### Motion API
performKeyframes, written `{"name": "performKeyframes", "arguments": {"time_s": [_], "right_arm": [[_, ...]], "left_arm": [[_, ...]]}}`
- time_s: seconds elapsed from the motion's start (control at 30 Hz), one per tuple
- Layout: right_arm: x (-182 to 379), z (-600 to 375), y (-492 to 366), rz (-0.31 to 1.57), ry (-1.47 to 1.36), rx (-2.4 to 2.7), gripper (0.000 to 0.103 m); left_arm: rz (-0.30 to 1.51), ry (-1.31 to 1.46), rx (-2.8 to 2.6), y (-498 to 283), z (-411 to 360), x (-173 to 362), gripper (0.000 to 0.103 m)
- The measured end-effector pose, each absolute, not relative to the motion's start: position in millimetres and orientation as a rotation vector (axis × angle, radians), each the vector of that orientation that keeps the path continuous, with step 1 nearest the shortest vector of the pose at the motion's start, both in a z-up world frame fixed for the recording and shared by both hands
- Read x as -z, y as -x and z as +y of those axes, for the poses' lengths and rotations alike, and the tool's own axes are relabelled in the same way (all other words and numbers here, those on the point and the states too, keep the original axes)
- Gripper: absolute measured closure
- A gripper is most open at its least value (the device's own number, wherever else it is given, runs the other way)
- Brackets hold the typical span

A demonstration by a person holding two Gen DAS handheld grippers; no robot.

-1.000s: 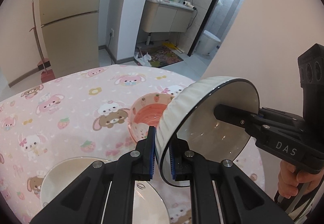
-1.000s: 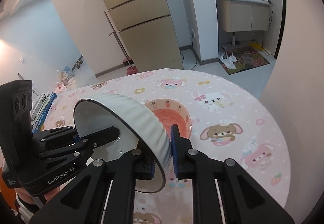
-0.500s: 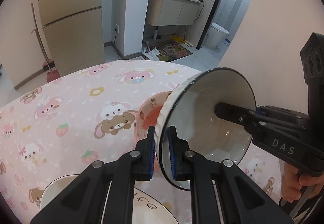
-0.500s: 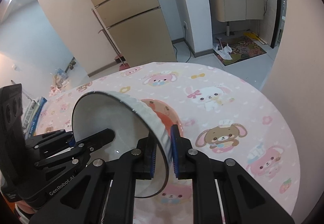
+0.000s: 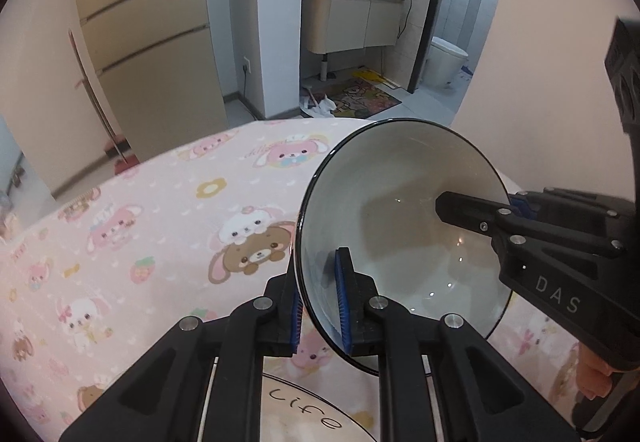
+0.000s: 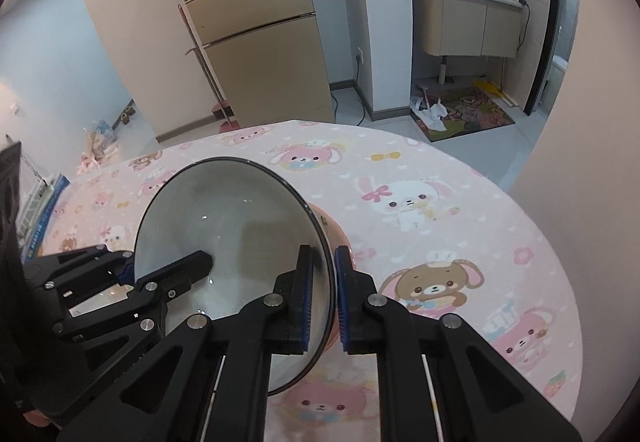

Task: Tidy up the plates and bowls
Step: 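Lower the white bowl into the pink bowls and open the left gripper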

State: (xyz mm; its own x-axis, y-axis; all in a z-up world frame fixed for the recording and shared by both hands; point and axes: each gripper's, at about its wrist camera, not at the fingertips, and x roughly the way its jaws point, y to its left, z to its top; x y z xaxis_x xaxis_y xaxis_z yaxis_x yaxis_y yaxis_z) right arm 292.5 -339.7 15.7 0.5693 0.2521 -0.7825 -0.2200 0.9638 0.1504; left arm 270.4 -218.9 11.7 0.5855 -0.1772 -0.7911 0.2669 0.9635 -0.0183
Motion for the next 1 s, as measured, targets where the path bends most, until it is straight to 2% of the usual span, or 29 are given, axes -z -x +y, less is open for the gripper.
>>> {"name": "performKeyframes", "arguments": {"time_s": [0.33, 0.77, 1.0], "right_arm": [[-1, -338, -289, 0.904, -0.007, -0.263, 0.092], [2, -341, -293, 0.887, -0.053, -0.3, 0.091], [-8, -327, -290, 0.883, 0.067, -0.241, 0.091]], "left_arm": [[0.847, -0.232, 0.187, -270, -231, -2, 0.085], [0.838, -0.197, 0.188, -276, -226, 8, 0.085], [0.842, -0.139, 0.208, -272, -220, 4, 0.085]]}}
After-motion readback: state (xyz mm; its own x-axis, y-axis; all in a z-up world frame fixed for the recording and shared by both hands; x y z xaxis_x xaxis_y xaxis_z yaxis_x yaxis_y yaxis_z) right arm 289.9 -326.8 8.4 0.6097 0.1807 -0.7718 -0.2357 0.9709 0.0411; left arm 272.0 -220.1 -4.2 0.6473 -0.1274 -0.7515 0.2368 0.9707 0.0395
